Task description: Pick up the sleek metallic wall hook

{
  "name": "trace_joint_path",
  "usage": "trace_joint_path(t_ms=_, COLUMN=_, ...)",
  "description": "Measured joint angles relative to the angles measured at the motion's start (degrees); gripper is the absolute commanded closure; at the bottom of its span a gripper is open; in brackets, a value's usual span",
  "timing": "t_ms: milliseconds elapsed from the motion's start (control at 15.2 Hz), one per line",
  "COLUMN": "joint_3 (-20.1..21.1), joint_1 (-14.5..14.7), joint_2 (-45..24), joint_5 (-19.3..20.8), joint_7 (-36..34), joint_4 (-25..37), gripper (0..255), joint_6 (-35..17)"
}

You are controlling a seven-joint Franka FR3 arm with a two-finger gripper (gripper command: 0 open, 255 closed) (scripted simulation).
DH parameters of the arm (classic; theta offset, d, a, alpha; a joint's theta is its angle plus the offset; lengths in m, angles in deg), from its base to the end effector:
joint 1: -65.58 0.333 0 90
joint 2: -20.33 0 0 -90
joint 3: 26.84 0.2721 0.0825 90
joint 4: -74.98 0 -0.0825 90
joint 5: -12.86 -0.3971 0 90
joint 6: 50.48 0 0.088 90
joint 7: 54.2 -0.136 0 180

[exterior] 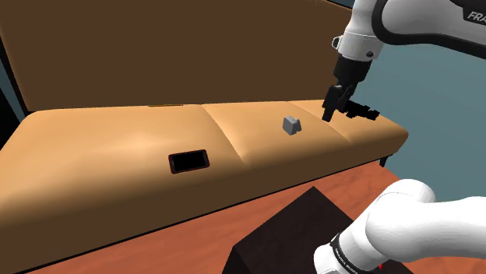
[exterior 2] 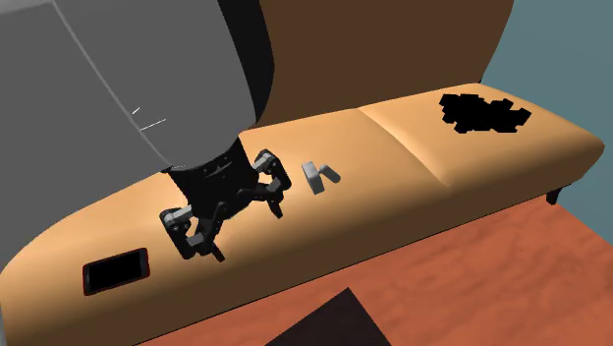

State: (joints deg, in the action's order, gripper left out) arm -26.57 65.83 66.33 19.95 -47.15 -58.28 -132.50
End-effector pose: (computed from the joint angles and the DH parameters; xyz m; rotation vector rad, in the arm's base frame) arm 0.3296 -0.0149 0.5405 3.0115 0.1793 -0.1488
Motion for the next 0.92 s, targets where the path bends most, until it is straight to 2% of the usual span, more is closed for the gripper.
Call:
trace_joint_path(t_ms=198, joint_3=-0.8, joint_1=-0.3, joint_2=-0.9, joint_5=0.8, joint_7=0.6, joint_4=-0.8, gripper=0, joint_6=-2.0)
trace_joint_path(t_ms=924, joint_3=-7.9, joint_1=-3.2, joint_2=-16.4, joint_5=6.7, joint_7=5.1, joint_4=-1.2, gripper=0, joint_6=-20.7)
